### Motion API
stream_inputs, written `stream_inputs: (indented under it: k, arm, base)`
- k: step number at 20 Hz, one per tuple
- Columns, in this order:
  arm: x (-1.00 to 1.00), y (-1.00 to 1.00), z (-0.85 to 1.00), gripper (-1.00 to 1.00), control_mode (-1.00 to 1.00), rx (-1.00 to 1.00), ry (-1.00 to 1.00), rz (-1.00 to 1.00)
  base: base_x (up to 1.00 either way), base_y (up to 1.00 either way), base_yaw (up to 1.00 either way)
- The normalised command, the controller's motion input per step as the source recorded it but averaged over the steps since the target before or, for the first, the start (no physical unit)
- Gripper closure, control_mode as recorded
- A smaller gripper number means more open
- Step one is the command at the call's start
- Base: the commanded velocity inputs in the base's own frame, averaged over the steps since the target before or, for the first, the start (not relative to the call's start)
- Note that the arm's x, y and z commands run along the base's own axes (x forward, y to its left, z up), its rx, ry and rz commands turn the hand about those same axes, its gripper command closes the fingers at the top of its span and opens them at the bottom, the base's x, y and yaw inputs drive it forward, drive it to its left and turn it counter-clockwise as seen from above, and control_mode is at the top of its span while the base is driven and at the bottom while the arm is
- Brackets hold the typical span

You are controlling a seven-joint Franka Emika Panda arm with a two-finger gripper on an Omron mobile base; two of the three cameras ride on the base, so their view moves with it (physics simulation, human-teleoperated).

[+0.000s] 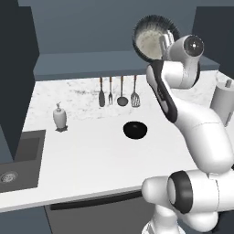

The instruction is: Pick up the bowls on the counter and stack them on top of one another in the open cabinet. Place the smaller bowl on top of the larger bowl.

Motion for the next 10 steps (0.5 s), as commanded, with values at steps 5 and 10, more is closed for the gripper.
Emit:
stream_inputs:
  k: [5, 10]
  arm:
    - [0.49, -0.04, -0.28, 1.00, -1.00, 0.02, 0.00, 0.00]
    - [0.48, -0.06, -0.22, 1.00, -1.00, 0.00, 0.00, 0.00]
  base:
    - [0.00, 0.00, 0.00]
    - [0.00, 0.00, 0.00]
